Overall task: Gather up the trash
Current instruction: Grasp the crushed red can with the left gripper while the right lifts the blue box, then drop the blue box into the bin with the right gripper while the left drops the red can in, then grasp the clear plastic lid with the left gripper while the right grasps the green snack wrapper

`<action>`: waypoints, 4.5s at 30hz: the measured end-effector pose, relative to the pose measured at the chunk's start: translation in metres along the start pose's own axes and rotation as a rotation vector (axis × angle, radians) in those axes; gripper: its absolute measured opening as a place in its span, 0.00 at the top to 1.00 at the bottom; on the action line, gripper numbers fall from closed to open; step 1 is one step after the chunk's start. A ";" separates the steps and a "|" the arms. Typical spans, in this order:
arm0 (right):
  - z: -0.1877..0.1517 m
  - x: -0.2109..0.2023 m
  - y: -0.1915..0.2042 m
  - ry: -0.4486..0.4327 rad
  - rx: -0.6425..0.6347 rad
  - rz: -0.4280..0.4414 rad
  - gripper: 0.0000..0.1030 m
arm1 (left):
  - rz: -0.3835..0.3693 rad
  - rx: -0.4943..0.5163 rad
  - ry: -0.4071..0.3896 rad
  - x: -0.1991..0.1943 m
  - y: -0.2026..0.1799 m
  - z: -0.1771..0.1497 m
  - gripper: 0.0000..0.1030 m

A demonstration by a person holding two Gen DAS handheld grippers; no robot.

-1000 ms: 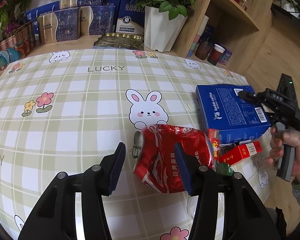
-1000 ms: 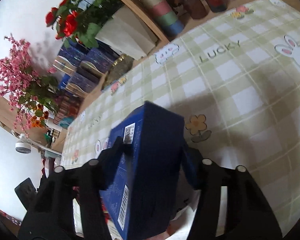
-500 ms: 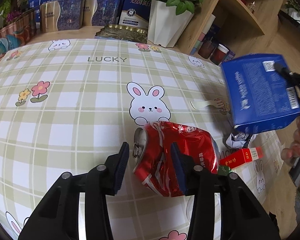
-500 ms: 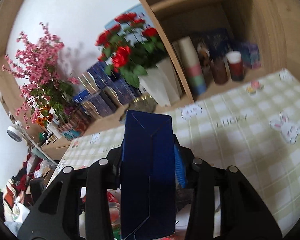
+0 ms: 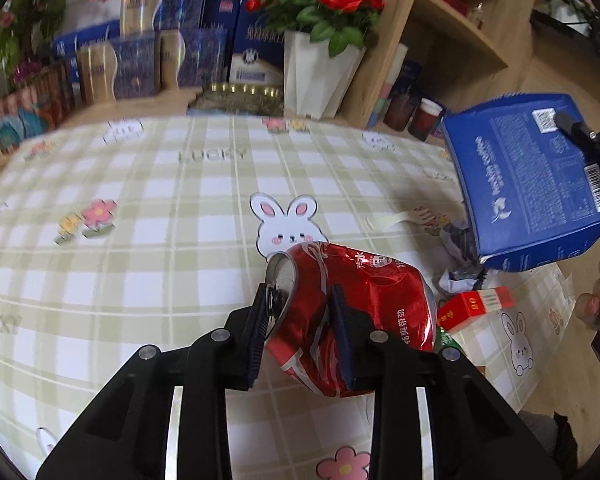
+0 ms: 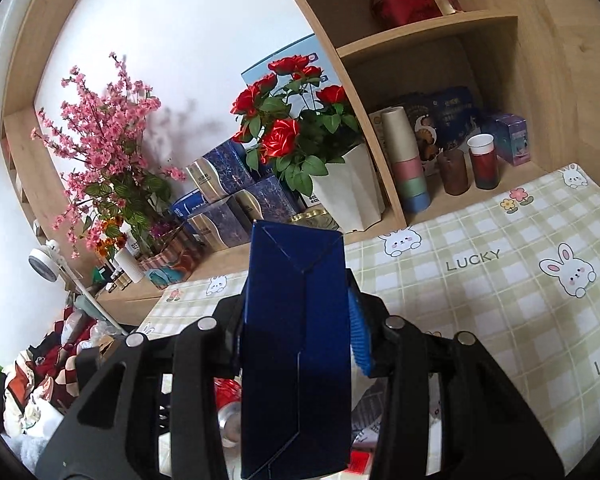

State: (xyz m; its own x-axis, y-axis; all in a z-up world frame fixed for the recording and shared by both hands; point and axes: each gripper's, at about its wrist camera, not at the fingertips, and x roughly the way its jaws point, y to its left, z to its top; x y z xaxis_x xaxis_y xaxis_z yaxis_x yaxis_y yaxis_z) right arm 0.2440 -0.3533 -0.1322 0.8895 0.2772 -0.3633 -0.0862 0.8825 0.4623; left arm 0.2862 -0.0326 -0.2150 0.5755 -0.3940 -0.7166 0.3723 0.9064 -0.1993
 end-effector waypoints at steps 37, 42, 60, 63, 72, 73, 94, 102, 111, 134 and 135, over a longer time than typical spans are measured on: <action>-0.172 -0.152 0.085 0.352 -0.158 0.113 0.59 | -0.010 -0.054 -0.127 -0.220 -0.024 -0.126 0.71; -0.203 -0.133 0.089 0.465 -0.150 0.118 0.59 | -0.014 -0.065 -0.128 -0.224 -0.024 -0.134 0.71; -0.290 -0.061 0.083 0.801 -0.097 0.037 0.55 | -0.004 -0.096 -0.062 -0.204 -0.010 -0.154 0.71; -0.277 -0.068 0.079 0.742 -0.067 0.023 0.38 | -0.004 -0.095 -0.046 -0.200 -0.009 -0.156 0.71; -0.224 -0.107 0.075 0.492 -0.109 -0.054 0.16 | 0.002 -0.028 0.026 -0.177 -0.025 -0.173 0.71; -0.220 -0.109 0.073 0.473 -0.117 -0.065 0.14 | 0.005 -0.011 0.041 -0.171 -0.027 -0.177 0.71; -0.177 -0.143 0.051 0.285 -0.110 -0.206 0.07 | 0.014 0.159 0.296 -0.089 -0.057 -0.233 0.70; -0.182 -0.141 0.052 0.301 -0.110 -0.211 0.06 | -0.015 0.149 0.331 -0.080 -0.055 -0.239 0.69; -0.188 -0.138 0.055 0.320 -0.115 -0.216 0.06 | -0.046 0.090 0.285 -0.090 -0.047 -0.236 0.56; -0.195 -0.129 0.036 0.329 -0.137 -0.269 0.06 | -0.017 0.056 0.154 -0.103 -0.046 -0.220 0.19; -0.194 -0.128 0.033 0.330 -0.134 -0.274 0.06 | -0.017 0.052 0.151 -0.102 -0.046 -0.217 0.19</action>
State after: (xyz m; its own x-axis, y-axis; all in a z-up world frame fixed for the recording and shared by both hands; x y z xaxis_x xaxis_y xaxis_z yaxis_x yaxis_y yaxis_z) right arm 0.0405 -0.2863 -0.2275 0.6987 0.1136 -0.7063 0.0559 0.9756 0.2122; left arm 0.0519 -0.0008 -0.2778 0.4544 -0.3787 -0.8063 0.4208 0.8890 -0.1804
